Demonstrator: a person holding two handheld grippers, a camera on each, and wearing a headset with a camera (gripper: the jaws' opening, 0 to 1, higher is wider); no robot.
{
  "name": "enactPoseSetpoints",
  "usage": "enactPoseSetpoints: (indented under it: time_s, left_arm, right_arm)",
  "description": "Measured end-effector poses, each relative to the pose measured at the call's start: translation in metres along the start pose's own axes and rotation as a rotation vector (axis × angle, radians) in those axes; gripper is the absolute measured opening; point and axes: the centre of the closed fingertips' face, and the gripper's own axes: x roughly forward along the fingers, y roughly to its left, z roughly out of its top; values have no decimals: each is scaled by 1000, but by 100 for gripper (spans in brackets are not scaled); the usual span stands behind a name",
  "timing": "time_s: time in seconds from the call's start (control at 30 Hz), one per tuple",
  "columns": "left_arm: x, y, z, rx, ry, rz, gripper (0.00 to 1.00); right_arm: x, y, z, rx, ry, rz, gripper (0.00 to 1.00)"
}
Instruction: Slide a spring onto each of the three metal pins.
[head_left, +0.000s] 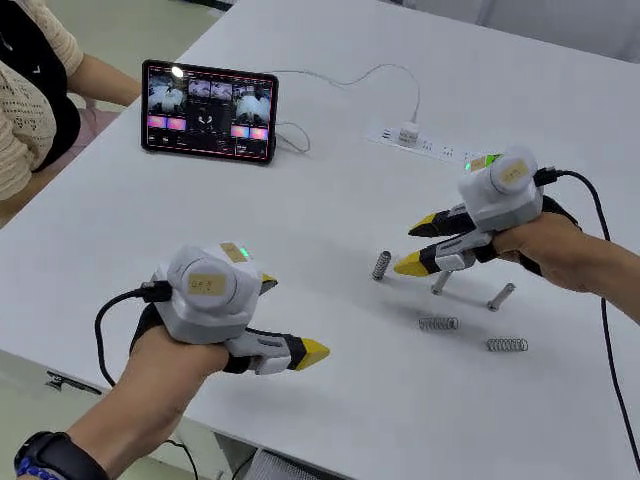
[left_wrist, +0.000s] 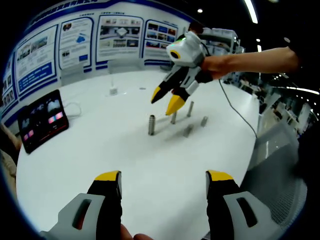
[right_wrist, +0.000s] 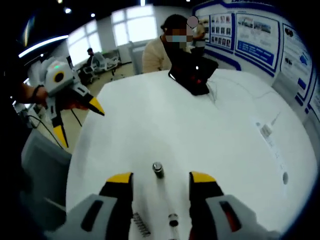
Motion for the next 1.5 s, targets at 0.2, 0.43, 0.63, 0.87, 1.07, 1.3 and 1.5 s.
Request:
enactPoseSetpoints:
  time_s: [0.2, 0.43, 0.63, 0.87, 1.07, 1.3, 1.5]
  left_arm:
    - [1, 1, 5, -16, -14, 1, 70]
    - [6, -3, 12, -8, -22, -9, 70]
    - [9, -3, 17, 0, -26, -17, 70]
    - [13, -1, 22, 14, -26, -28, 71]
    - [16, 0, 25, 21, -28, -37, 71]
    - [20, -1, 27, 32, -26, -51, 71]
    - [25, -3, 28, 36, -24, -62, 72]
  right_arm:
    - [-12, 0, -2, 46, -53, -23, 49]
    - [-23, 2, 0, 134, -136, -54, 52]
    - [-32, 4, 1, 180, -185, -80, 53]
    - [-42, 7, -10, 216, -207, -130, 56]
    - [-52, 10, -19, 254, -235, -168, 59]
    - [-62, 15, -29, 287, -253, -202, 62]
    - [-70, 19, -39, 316, -272, -229, 64]
